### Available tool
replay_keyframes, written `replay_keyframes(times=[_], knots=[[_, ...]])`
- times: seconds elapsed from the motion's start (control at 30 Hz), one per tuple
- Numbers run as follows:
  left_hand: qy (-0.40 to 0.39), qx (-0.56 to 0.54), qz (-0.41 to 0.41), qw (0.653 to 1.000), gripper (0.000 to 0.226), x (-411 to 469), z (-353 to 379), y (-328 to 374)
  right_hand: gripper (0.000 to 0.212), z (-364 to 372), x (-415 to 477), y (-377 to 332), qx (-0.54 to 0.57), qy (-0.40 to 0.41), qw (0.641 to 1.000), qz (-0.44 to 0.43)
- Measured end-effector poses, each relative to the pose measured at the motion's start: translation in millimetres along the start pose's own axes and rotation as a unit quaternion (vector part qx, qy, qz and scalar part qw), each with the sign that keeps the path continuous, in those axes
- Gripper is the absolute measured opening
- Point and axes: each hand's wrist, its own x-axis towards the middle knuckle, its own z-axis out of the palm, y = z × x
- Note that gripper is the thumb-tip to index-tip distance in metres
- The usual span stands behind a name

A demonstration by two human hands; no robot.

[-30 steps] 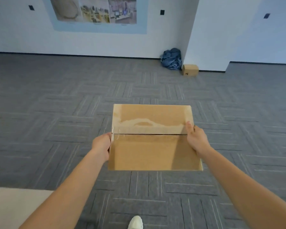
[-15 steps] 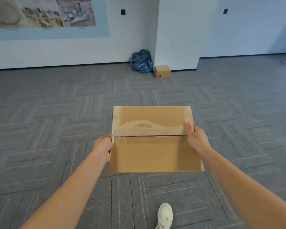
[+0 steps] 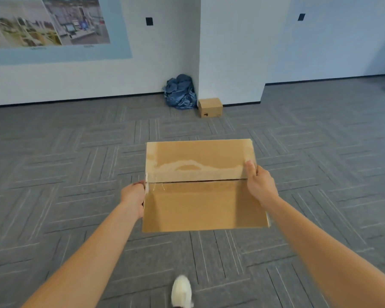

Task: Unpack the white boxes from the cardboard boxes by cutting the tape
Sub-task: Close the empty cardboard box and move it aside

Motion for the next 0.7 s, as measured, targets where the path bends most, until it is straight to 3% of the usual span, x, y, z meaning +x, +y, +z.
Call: replay_keyframes(times=[0.23,0.4,0.5,0.63,0.7], knots=[[-0.022,-0.014,-0.017,1.000,0.023,123,133,78,0.060,-1,177,-42,-0.009,0.017,1.000,0.016],[-0.061,0.017,-0.010,0.998,0.009,194,223,149,0.063,-6,297,-77,0.001,0.028,0.999,0.036],[-0.083,0.032,0.006,0.996,0.032,225,278,187,0.062,-9,364,-89,0.010,0.034,0.998,0.049],[-0.106,0.088,0.035,0.990,0.105,286,352,224,0.061,-7,469,-102,0.001,0.038,0.998,0.050],[-0.124,0.122,0.062,0.983,0.115,318,391,240,0.061,-5,526,-109,-0.005,0.031,0.999,0.044]])
